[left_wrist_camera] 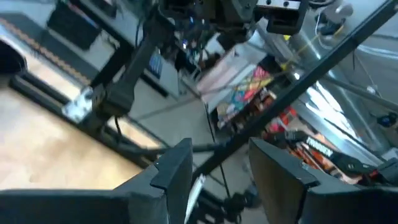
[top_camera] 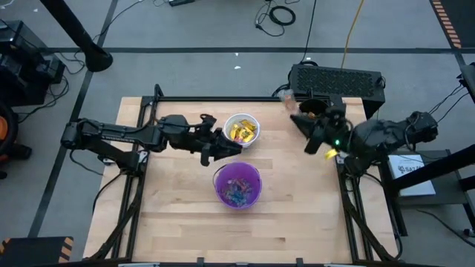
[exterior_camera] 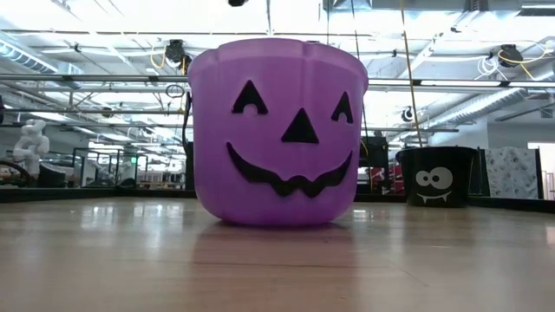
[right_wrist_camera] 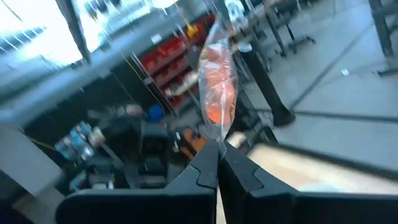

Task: Sort candy by brand, put in halloween buckets
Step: Put the orange gummy into the violet bucket

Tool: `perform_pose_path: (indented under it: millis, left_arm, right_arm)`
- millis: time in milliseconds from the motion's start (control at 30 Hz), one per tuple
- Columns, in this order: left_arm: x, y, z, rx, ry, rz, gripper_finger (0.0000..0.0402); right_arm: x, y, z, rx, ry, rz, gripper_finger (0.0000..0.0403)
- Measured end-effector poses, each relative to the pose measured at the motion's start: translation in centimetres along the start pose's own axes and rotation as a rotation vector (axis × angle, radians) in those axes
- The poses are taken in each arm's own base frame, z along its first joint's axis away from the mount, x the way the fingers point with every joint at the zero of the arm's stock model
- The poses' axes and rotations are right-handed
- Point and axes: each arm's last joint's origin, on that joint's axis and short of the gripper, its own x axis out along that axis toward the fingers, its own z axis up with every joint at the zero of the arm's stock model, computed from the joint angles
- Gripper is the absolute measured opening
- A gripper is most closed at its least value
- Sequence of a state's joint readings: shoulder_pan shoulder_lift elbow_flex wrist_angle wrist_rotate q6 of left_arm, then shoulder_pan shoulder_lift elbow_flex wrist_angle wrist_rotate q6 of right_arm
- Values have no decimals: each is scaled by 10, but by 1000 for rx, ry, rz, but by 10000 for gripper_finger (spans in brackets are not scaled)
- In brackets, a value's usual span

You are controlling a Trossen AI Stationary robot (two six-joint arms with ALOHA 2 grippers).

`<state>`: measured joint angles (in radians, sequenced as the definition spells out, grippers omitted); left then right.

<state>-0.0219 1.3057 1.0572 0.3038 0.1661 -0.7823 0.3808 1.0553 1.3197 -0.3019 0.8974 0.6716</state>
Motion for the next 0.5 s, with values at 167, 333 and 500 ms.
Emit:
perform_pose_path:
  millis: [167, 333, 500]
  left_arm:
    - [0, -2, 4, 27, -68, 9, 163]
    - [0, -3, 5, 47, -85, 8, 163]
    - [0, -2, 5, 49, -85, 10, 163]
  right_arm:
    - [4, -2, 17, -31, -52, 65, 0]
    - [4, -3, 17, -195, -40, 79, 0]
    - [4, -5, 12, -462, 7, 108, 0]
